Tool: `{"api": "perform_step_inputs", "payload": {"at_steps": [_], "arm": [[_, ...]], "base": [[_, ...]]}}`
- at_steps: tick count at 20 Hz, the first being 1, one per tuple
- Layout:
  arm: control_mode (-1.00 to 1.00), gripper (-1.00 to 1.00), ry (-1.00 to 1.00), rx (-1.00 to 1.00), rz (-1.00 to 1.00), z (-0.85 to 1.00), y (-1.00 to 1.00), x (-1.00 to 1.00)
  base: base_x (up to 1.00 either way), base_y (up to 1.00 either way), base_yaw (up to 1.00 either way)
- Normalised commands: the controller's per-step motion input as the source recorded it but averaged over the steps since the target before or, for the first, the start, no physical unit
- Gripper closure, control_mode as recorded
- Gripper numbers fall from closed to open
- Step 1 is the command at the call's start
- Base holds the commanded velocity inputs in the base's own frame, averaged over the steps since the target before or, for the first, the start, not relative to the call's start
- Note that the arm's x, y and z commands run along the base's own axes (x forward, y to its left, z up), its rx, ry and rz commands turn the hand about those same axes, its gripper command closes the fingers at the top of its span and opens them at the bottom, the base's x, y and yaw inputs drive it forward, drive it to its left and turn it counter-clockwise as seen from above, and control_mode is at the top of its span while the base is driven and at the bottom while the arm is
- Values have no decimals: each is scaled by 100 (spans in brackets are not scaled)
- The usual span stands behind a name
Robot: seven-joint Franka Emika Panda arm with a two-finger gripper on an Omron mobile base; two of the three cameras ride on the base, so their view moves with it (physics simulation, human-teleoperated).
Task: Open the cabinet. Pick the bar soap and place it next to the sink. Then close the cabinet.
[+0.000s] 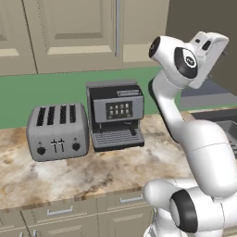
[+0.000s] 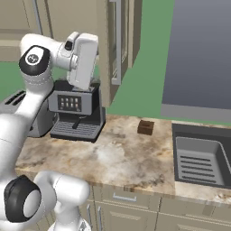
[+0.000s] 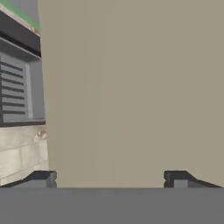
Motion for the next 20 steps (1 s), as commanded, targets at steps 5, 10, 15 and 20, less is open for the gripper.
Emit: {"api": "perform_step_inputs", "payload": {"at_steps": [5,10,15,20], "arm": [[-100,-100,-12,28,10,24,43,-2],[-100,-100,-15,33,13,1,74,0],[-100,-100,-23,41,4,-5,68,2],[-100,-100,-32,43,0,-11,55,13]], "base": [[0,0,0],[0,0,0],[0,0,0],[0,0,0]]}}
